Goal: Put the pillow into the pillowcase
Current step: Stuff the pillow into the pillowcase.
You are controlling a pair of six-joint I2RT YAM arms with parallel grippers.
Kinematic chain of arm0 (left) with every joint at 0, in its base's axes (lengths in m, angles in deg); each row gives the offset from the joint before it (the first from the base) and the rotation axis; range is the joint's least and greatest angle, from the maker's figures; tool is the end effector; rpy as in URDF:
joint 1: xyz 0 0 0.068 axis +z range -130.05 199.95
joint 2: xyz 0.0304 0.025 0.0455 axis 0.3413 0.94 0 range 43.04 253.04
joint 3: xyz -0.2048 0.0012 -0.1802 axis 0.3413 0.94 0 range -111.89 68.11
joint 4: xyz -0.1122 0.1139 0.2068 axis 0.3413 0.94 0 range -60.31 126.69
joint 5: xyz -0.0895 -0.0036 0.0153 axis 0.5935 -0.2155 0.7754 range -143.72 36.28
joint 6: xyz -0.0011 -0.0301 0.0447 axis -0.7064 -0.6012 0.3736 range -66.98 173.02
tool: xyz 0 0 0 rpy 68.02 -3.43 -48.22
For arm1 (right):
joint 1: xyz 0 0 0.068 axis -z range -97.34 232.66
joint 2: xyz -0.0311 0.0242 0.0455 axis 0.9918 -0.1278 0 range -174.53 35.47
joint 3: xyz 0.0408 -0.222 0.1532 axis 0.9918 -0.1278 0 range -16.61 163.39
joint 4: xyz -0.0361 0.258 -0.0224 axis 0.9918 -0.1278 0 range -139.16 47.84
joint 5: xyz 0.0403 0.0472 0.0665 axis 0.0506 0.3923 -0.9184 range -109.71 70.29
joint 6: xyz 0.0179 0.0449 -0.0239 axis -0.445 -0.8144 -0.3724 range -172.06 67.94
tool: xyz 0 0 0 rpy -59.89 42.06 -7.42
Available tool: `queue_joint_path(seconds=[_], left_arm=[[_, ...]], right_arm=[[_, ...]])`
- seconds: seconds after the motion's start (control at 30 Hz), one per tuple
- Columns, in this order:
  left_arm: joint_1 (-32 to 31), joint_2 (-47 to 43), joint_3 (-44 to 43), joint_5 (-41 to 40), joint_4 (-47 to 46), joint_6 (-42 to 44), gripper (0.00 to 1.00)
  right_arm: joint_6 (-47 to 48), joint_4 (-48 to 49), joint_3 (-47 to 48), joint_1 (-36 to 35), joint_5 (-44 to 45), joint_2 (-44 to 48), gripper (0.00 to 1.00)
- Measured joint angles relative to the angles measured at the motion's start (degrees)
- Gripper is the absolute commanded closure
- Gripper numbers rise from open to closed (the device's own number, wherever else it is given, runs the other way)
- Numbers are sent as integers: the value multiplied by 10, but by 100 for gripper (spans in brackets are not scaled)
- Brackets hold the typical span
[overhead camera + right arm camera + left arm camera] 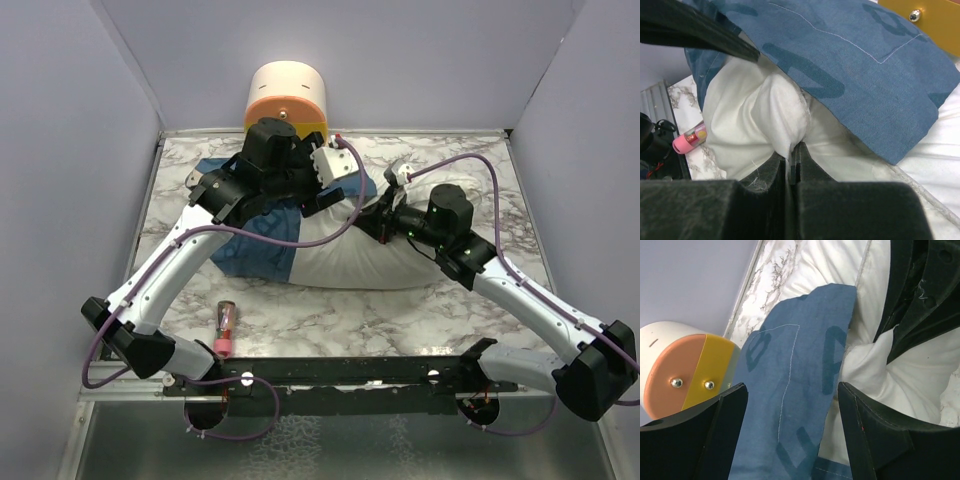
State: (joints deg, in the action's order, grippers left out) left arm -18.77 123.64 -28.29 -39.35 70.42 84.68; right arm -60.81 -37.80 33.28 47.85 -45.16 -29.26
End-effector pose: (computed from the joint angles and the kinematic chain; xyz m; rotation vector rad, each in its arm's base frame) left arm 0.2242 -0.1912 0.4527 1.2842 1.5417 -0.3304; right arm 0.2081 0.1632 0.3282 -0.7354 1.6779 0.9334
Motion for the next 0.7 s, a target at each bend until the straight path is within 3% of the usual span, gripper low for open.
queue_joint_path(seconds=[0.2,0.33,0.4,0.53,0.7], left_arm=[[0,19,0,33,19,26,23],[0,20,10,18,15,39,28],[0,23,18,-12,8,42,39],[-4,48,18,-52,-9,35,74],[-11,63,11,-54,-28,-9,77]], right_arm=[[0,0,3,0,0,-2,99],[0,0,3,0,0,-3,99],[0,0,5,0,0,-4,99],[1,1,7,0,2,-7,99],[3,3,7,1,11,-8,99]])
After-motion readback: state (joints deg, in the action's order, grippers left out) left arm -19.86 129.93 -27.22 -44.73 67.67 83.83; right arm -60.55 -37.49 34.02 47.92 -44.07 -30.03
